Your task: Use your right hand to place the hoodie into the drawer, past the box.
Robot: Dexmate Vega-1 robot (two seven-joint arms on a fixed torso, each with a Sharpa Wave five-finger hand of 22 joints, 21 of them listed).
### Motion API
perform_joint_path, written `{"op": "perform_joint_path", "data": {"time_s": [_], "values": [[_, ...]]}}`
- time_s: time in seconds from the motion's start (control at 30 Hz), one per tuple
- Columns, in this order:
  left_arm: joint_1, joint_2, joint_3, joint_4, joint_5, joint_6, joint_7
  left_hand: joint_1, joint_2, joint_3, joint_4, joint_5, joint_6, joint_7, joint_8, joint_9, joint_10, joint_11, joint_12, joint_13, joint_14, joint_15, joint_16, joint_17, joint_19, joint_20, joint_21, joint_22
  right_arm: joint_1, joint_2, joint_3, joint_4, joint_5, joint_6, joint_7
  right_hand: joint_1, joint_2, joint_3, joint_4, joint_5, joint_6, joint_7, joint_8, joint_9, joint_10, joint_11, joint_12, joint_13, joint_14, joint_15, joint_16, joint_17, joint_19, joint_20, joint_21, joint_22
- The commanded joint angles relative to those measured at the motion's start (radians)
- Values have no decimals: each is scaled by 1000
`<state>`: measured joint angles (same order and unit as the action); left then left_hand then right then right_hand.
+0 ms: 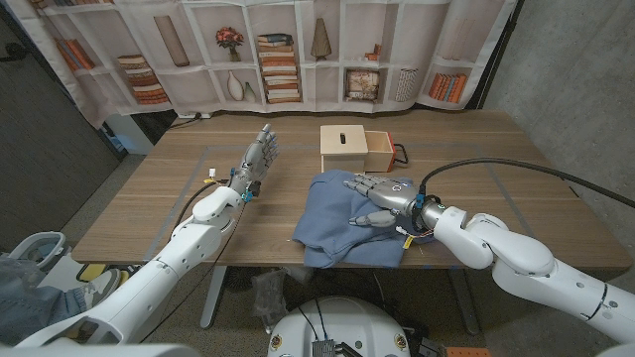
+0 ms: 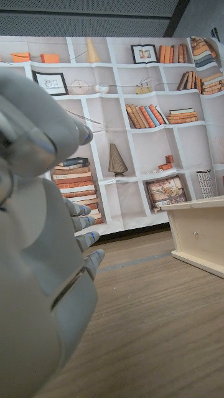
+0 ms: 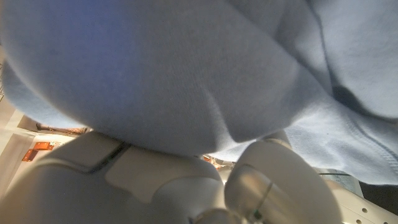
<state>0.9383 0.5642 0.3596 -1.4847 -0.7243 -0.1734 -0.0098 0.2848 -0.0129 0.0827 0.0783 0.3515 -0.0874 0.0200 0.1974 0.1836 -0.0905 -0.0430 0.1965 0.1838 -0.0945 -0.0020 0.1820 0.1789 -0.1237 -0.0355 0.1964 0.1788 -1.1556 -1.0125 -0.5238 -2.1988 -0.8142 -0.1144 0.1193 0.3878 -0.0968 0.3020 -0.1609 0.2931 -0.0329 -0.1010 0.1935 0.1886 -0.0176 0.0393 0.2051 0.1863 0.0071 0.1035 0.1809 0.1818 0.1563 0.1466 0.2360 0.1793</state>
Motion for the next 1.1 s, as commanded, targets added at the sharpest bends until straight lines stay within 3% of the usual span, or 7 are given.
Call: {"op": "perform_joint_path", "data": {"time_s": [0.03,0.77,1.1], "values": [[-7,-3,-6,21,-9,-10,-16,10,5,-5,-1,-3,-2,3,0,3,-6,4,2,3,-3,4,5,5,-9,-24,3,3,31,12,-24,4,9,-15,54,15,1,7,0,11,3,0,9,2,8,1,5,2,10,0,8,-1,8,4,-2,2],[-13,-19,-9,66,-21,-36,-43,12,6,-9,-1,-4,-1,1,0,3,-5,0,3,3,-3,-1,6,5,-9,-22,3,3,68,29,-67,42,18,-33,98,30,-1,9,2,19,14,0,12,3,19,-2,10,2,21,-5,10,-1,19,5,-5,3],[-5,-13,-8,52,-9,-27,-20,13,7,-11,-1,-5,-2,2,0,3,-5,3,3,3,-3,2,6,5,-9,-19,3,3,78,38,-84,51,26,-54,120,34,-2,9,3,21,17,1,12,3,23,-1,11,3,26,-9,11,0,24,7,-6,3]]}}
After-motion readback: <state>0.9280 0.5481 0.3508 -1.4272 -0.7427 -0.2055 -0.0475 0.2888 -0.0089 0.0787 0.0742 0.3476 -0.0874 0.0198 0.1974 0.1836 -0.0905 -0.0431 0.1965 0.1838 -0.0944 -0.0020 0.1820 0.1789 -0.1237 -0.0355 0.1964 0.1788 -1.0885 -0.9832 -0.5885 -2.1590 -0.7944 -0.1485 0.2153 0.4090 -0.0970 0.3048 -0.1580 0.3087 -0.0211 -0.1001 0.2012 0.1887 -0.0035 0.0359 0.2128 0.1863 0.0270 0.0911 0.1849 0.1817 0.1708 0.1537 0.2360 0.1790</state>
